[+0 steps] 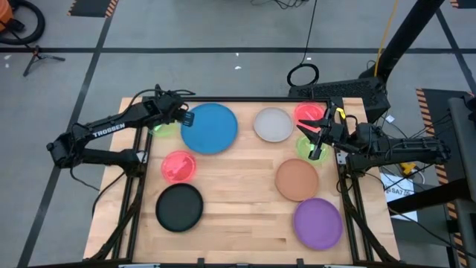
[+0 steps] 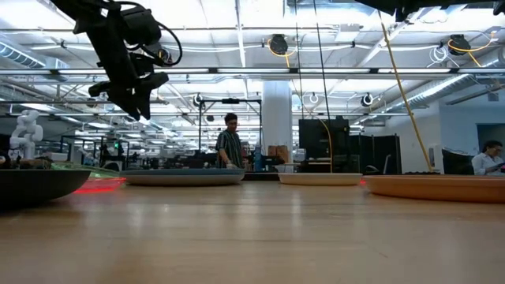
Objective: Stack plastic plates
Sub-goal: Stack the violet plate on the blue plate
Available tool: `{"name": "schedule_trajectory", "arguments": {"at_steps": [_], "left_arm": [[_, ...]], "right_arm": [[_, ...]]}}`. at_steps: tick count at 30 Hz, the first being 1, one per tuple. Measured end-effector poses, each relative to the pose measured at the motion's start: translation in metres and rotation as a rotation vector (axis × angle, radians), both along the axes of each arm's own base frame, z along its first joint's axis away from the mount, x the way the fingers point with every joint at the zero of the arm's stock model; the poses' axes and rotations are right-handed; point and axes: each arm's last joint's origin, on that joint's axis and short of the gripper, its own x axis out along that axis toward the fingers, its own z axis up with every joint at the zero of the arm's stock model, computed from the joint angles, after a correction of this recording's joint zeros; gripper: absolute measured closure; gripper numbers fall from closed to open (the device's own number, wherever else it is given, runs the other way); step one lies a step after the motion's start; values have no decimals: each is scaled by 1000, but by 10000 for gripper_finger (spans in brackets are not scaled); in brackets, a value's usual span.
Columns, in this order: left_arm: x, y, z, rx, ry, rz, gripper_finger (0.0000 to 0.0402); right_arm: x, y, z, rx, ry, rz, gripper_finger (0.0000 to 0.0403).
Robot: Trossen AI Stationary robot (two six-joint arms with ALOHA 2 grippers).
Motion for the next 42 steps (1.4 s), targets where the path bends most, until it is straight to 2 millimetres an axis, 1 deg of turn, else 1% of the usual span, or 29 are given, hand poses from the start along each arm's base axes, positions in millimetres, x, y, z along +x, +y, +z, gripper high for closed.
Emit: {"name": "schedule_trajectory", "arguments": {"at_steps": [3,10,17,22,26,29,34,37,42], "left_arm": [[4,-3,1,13,8,-43,260],[19,-21,3,64,23,-214,259],[42,-42,14,197,-48,-420,259],[53,-61,18,261,-58,-563,259],[57,-75,18,297,-20,-678,259],[60,-81,19,335,-7,-743,259],[64,-86,23,391,-26,-786,259],[65,-86,24,423,-5,-821,259],[64,-85,25,482,61,-829,259]], "right_arm": [[0,0,0,1,3,0,335],[2,0,-4,10,35,2,335],[14,0,-7,36,35,10,335],[32,2,-7,63,-21,97,335],[48,2,-13,127,-32,104,335],[61,2,-15,144,-3,102,335],[89,2,-15,176,52,100,335],[108,2,-18,205,91,97,335],[132,-2,-34,318,230,59,335]]}}
